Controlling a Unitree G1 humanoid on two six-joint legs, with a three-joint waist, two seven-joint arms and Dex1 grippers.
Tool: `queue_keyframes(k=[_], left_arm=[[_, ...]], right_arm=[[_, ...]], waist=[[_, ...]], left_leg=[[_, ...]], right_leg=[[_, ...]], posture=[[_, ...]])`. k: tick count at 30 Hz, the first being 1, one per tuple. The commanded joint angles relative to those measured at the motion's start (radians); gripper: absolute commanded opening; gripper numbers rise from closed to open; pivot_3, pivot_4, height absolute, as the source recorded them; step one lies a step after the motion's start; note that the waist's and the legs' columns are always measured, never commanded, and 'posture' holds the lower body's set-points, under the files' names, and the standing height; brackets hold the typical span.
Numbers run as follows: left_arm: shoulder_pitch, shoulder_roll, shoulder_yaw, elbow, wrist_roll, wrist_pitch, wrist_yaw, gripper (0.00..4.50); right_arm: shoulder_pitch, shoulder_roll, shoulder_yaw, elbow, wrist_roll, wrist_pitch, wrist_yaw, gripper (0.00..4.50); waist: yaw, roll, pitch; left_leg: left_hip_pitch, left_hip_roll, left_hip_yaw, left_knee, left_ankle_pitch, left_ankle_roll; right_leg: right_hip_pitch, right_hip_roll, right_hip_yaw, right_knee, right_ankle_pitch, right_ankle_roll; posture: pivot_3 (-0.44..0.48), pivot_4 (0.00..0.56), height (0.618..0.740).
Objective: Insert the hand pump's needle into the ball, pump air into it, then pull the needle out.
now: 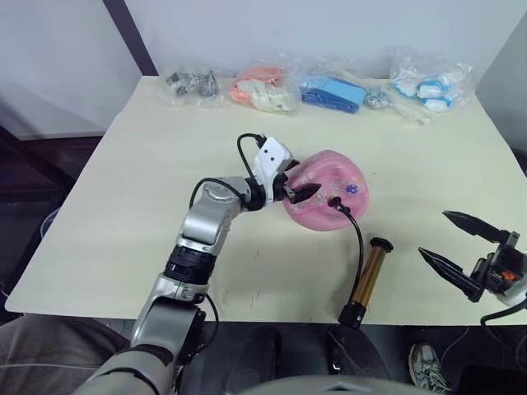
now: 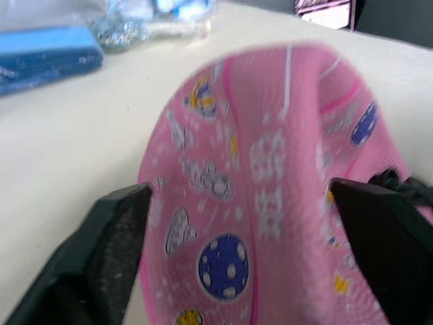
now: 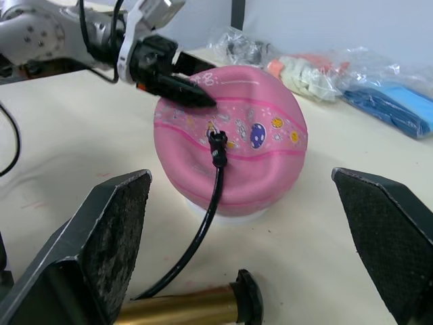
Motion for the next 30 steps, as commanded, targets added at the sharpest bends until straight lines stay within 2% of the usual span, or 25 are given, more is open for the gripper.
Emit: queue_keyframes(k=[1, 6, 10, 15, 20, 25, 30], left_arm=[[-0.021, 0.023, 0.042, -0.095, -0.053, 0.045, -0.010, 4.49], [0.014, 0.110, 0.095, -0.208, -0.126, 0.117, -0.046, 4.49], [0.138, 0.216, 0.155, -0.257, -0.206, 0.037, -0.185, 4.49], [0.244, 0.287, 0.245, -0.287, -0.323, 0.019, -0.294, 4.49], [0.415, 0.411, 0.312, -0.328, -0.381, -0.010, -0.415, 4.49], [0.522, 0.473, 0.373, -0.301, -0.414, -0.055, -0.500, 4.49], [0.582, 0.490, 0.331, -0.317, -0.403, -0.097, -0.543, 4.49]], right_arm=[[-0.006, -0.007, -0.012, 0.017, 0.033, -0.045, 0.033, 4.50], [-0.015, -0.016, -0.024, 0.074, 0.057, -0.078, 0.080, 4.50], [-0.018, -0.029, -0.030, 0.115, 0.069, -0.102, 0.128, 4.50], [-0.014, -0.058, -0.044, 0.169, 0.086, -0.116, 0.189, 4.50], [-0.001, -0.094, -0.050, 0.258, 0.085, -0.153, 0.301, 4.50], [-0.022, -0.114, -0.060, 0.327, 0.091, -0.172, 0.350, 4.50], [-0.025, -0.148, -0.067, 0.383, 0.079, -0.188, 0.399, 4.50]], waist=[[0.001, 0.000, 0.001], [-0.004, -0.001, 0.003], [-0.011, 0.001, 0.004], [-0.004, 0.000, 0.005], [-0.005, 0.000, 0.005], [-0.004, 0.000, 0.005], [-0.003, 0.001, 0.005]], left_leg=[[0.000, 0.000, 0.001, 0.000, 0.000, 0.000], [0.002, 0.000, 0.003, 0.001, 0.000, 0.000], [0.005, 0.001, 0.008, 0.001, 0.000, 0.000], [0.005, 0.002, 0.008, 0.003, -0.002, 0.003], [0.005, 0.003, 0.009, 0.003, -0.002, 0.004], [0.006, 0.005, 0.012, 0.003, -0.003, 0.006], [0.006, 0.005, 0.013, 0.003, -0.003, 0.007]], right_leg=[[-0.001, 0.000, 0.001, 0.001, 0.000, 0.000], [-0.002, 0.000, 0.003, 0.008, 0.000, 0.000], [-0.002, 0.001, 0.008, 0.009, 0.000, 0.000], [-0.002, 0.001, 0.009, 0.009, 0.000, 0.000], [-0.002, 0.001, 0.010, 0.009, 0.000, -0.001], [-0.002, 0.001, 0.011, 0.009, 0.000, -0.001], [-0.002, 0.001, 0.012, 0.009, 0.000, -0.001]], posture=[[0.000, 0.150, 0.736], [0.000, 0.150, 0.736], [0.000, 0.150, 0.736], [0.000, 0.150, 0.736], [0.000, 0.150, 0.736], [0.000, 0.150, 0.736], [0.000, 0.150, 0.736]])
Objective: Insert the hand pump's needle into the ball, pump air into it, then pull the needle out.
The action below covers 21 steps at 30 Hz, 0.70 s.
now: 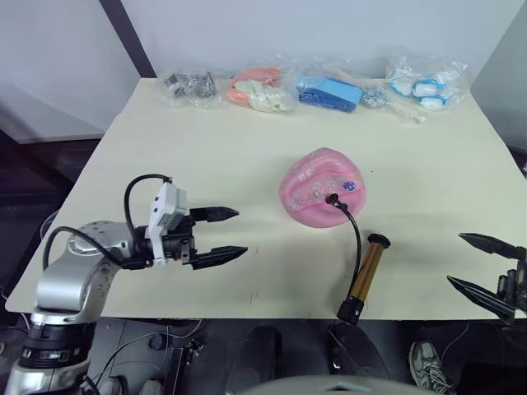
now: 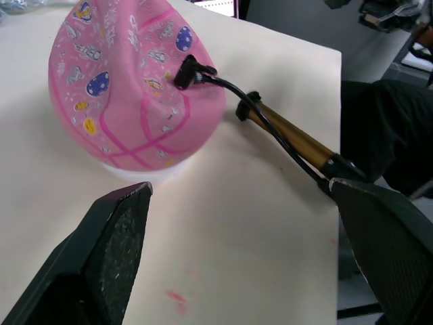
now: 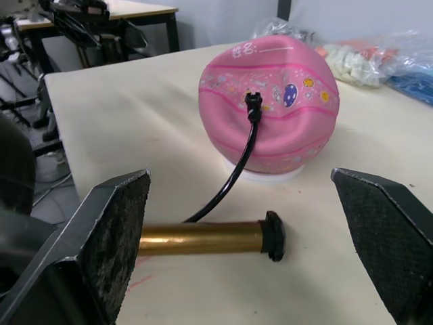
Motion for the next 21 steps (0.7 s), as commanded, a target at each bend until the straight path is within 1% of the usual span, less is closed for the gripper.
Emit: queue_keyframes(k=[1, 4, 7, 9, 11, 14, 18, 21], left_arm=[[0.013, 0.004, -0.036, -0.053, -0.014, -0.016, -0.016, 4.49], [-0.009, 0.004, -0.094, -0.108, -0.018, 0.041, 0.018, 4.49], [-0.041, -0.041, -0.142, -0.208, -0.056, 0.148, 0.144, 4.49], [-0.045, -0.056, -0.187, -0.266, -0.040, 0.175, 0.192, 4.49], [-0.066, -0.090, -0.244, -0.302, -0.025, 0.215, 0.263, 4.49], [-0.102, -0.137, -0.332, -0.311, 0.021, 0.251, 0.349, 4.49], [-0.160, -0.196, -0.469, -0.307, 0.096, 0.273, 0.419, 4.49], [-0.215, -0.268, -0.550, -0.283, 0.127, 0.336, 0.491, 4.49]], right_arm=[[-0.003, -0.031, -0.039, 0.028, 0.007, -0.031, 0.043, 4.50], [0.002, -0.046, -0.040, 0.053, -0.003, -0.057, 0.080, 4.50], [0.020, -0.072, -0.054, 0.078, 0.000, -0.065, 0.132, 4.50], [0.022, -0.085, -0.057, 0.082, 0.011, -0.063, 0.146, 4.50], [0.025, -0.101, -0.052, 0.077, 0.029, -0.057, 0.149, 4.50], [0.029, -0.116, -0.045, 0.079, 0.042, -0.061, 0.149, 4.50], [0.034, -0.121, -0.049, 0.080, 0.046, -0.065, 0.149, 4.50], [0.047, -0.116, -0.057, 0.064, 0.047, -0.064, 0.149, 4.50]], waist=[[0.001, 0.000, 0.000], [0.000, 0.000, 0.000], [0.000, 0.000, 0.000], [0.000, 0.000, 0.000], [-0.002, 0.000, 0.000], [-0.001, 0.000, 0.000], [-0.001, 0.000, 0.000], [0.000, 0.000, 0.000]], left_leg=[[0.000, 0.000, 0.000, 0.000, 0.000, 0.000], [0.000, 0.000, 0.000, 0.000, 0.000, 0.000], [0.000, 0.000, 0.001, 0.000, 0.000, 0.000], [0.000, 0.000, 0.001, 0.001, 0.000, 0.000], [0.000, 0.000, 0.002, 0.001, 0.000, 0.001], [0.001, 0.000, 0.003, 0.001, 0.000, 0.001], [0.003, 0.000, 0.004, 0.002, 0.000, 0.001], [0.002, 0.000, 0.004, 0.003, 0.000, 0.001]], right_leg=[[0.000, 0.000, 0.000, 0.000, 0.000, 0.000], [0.000, 0.000, 0.000, 0.000, 0.000, 0.000], [0.000, 0.000, 0.001, 0.000, 0.000, 0.000], [0.000, 0.000, 0.001, 0.000, 0.000, 0.000], [0.000, 0.000, 0.002, 0.001, 0.000, 0.000], [0.000, 0.001, 0.003, 0.003, 0.000, 0.000], [0.001, 0.002, 0.003, 0.004, 0.000, 0.000], [0.001, 0.002, 0.004, 0.004, 0.000, 0.000]], posture=[[0.000, 0.150, 0.736], [0.000, 0.150, 0.736], [0.000, 0.150, 0.736], [0.000, 0.150, 0.736], [0.000, 0.150, 0.736], [0.000, 0.150, 0.736], [0.000, 0.150, 0.736], [0.000, 0.150, 0.736]])
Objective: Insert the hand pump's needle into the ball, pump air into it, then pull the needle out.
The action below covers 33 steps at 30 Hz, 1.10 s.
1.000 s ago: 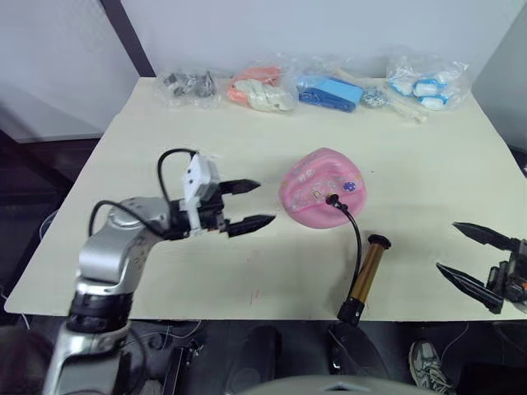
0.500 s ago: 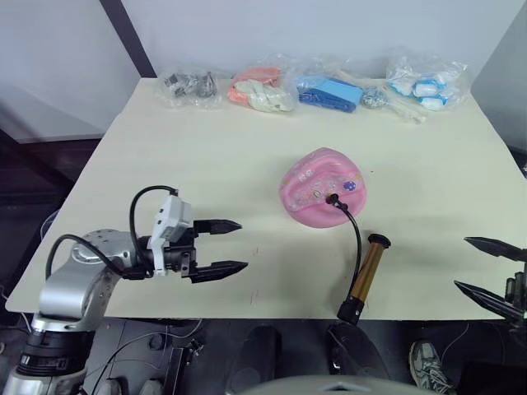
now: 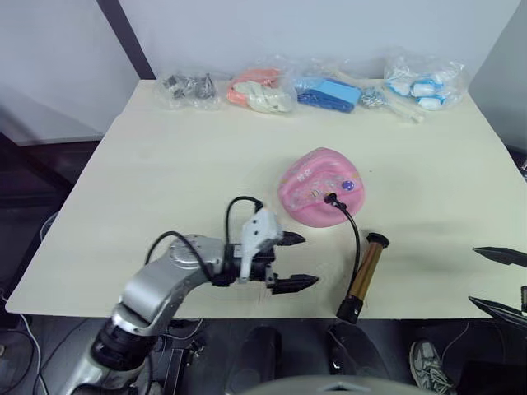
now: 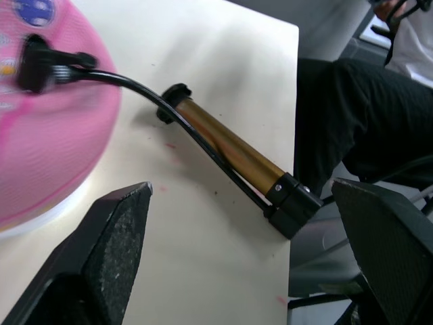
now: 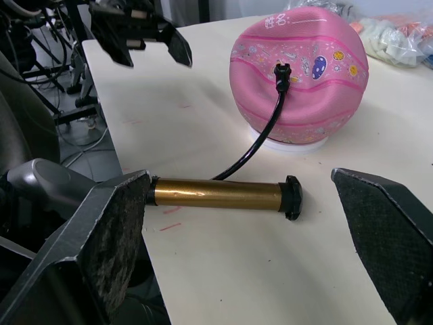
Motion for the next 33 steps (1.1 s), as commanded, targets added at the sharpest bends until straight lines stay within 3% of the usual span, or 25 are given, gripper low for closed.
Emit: queue_keyframes(k=[1, 7, 20, 26, 33], left_arm=[[-0.044, -0.058, -0.070, 0.001, 0.033, 0.049, 0.068, 4.49], [-0.125, -0.202, -0.202, 0.042, 0.097, 0.213, 0.225, 4.49], [-0.221, -0.371, -0.379, 0.158, 0.231, 0.424, 0.449, 4.49], [-0.216, -0.475, -0.361, 0.218, 0.234, 0.461, 0.504, 4.49], [-0.237, -0.496, -0.302, 0.197, 0.208, 0.469, 0.493, 4.49]], right_arm=[[0.016, -0.009, -0.040, -0.038, 0.019, -0.006, 0.005, 4.50], [0.056, 0.005, -0.073, -0.095, 0.030, 0.011, -0.011, 4.50], [0.121, 0.034, -0.102, -0.153, 0.035, 0.020, -0.024, 4.50], [0.108, 0.035, -0.094, -0.144, 0.027, 0.019, -0.022, 4.50], [0.110, 0.044, -0.097, -0.141, 0.024, 0.014, -0.021, 4.50]], waist=[[0.000, 0.000, 0.000], [-0.001, 0.000, 0.000], [-0.001, 0.001, 0.000], [0.002, 0.001, 0.000], [0.001, 0.001, 0.000]], left_leg=[[0.000, 0.000, 0.000, 0.000, 0.000, 0.000], [-0.002, 0.000, -0.001, 0.006, 0.000, 0.001], [-0.003, -0.001, 0.000, 0.011, -0.002, 0.002], [-0.003, -0.002, -0.001, 0.012, -0.002, 0.003], [-0.003, -0.003, 0.000, 0.012, -0.002, 0.003]], right_leg=[[0.000, 0.000, 0.000, 0.000, 0.000, 0.000], [0.000, 0.001, 0.000, 0.002, 0.000, 0.000], [0.000, 0.001, 0.001, 0.006, 0.000, 0.001], [0.000, 0.000, 0.000, 0.006, -0.001, 0.001], [0.000, 0.000, 0.001, 0.006, -0.001, 0.001]], posture=[[0.000, 0.150, 0.736], [0.000, 0.150, 0.736], [0.000, 0.150, 0.736], [0.000, 0.150, 0.736], [0.000, 0.150, 0.736]])
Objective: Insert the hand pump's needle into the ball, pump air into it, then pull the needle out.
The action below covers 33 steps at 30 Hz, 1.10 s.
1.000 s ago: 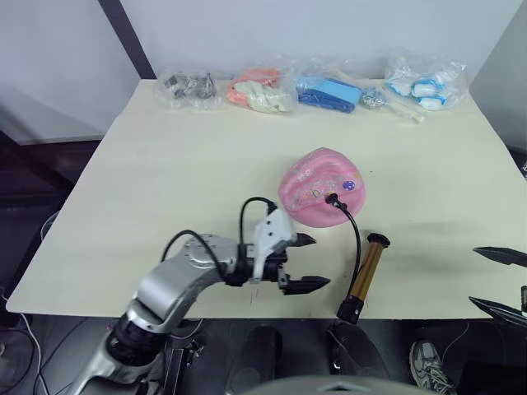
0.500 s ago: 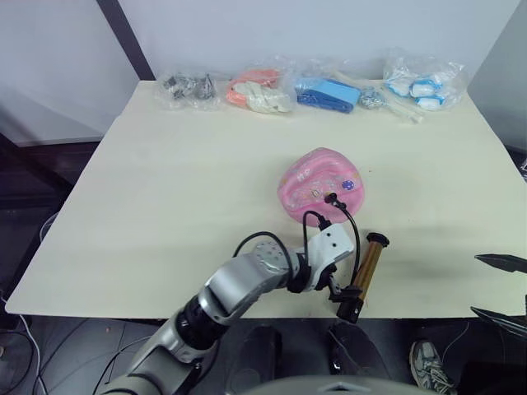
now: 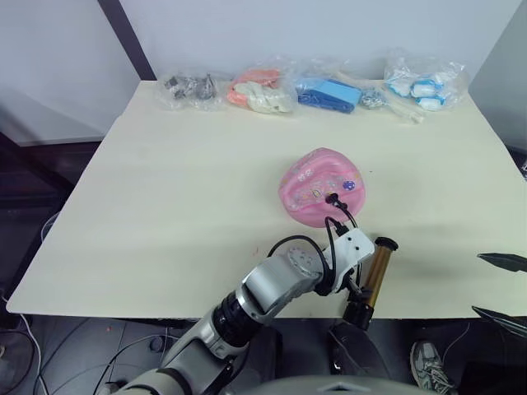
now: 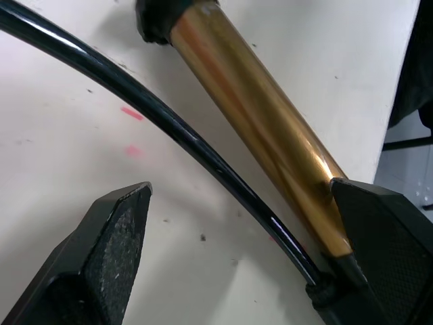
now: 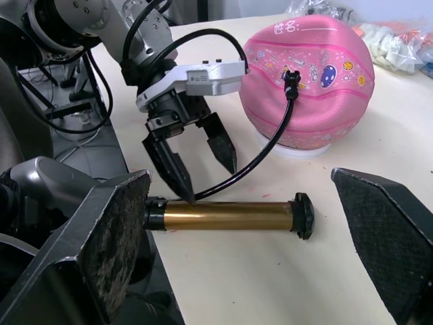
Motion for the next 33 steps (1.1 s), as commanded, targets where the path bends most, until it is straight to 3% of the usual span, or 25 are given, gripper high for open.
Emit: queue_keyframes(k=[1, 15, 29, 33], left_arm=[[-0.018, -0.021, 0.044, -0.049, -0.026, 0.022, -0.011, 4.49], [0.000, -0.104, -0.009, 0.019, -0.020, 0.050, 0.030, 4.49], [-0.045, -0.068, -0.079, 0.073, 0.017, 0.059, 0.033, 4.49], [-0.050, -0.053, -0.089, 0.070, 0.018, 0.051, 0.028, 3.23]], right_arm=[[0.006, 0.007, -0.027, -0.009, 0.017, -0.005, 0.004, 4.50], [0.019, 0.028, -0.016, -0.019, 0.007, -0.023, 0.011, 4.50], [0.010, 0.029, 0.001, 0.001, -0.002, -0.041, 0.031, 4.50], [0.012, 0.035, 0.002, 0.006, -0.004, -0.050, 0.031, 4.50]], waist=[[0.000, 0.000, 0.000], [0.002, 0.000, 0.000], [0.002, -0.001, 0.000], [0.002, -0.001, 0.000]], left_leg=[[0.000, 0.000, 0.000, 0.000, 0.000, 0.000], [0.000, -0.001, 0.000, 0.000, 0.000, 0.000], [0.000, -0.002, 0.000, 0.000, 0.000, 0.001], [0.000, -0.002, 0.000, 0.000, 0.000, 0.001]], right_leg=[[0.000, 0.000, 0.000, 0.000, 0.000, 0.000], [0.000, -0.001, 0.000, 0.000, 0.000, 0.001], [0.000, -0.002, 0.000, 0.001, -0.001, 0.002], [0.000, -0.003, 0.000, 0.001, -0.001, 0.002]], posture=[[0.000, 0.150, 0.736], [0.000, 0.150, 0.736], [0.000, 0.150, 0.736], [0.000, 0.150, 0.736]])
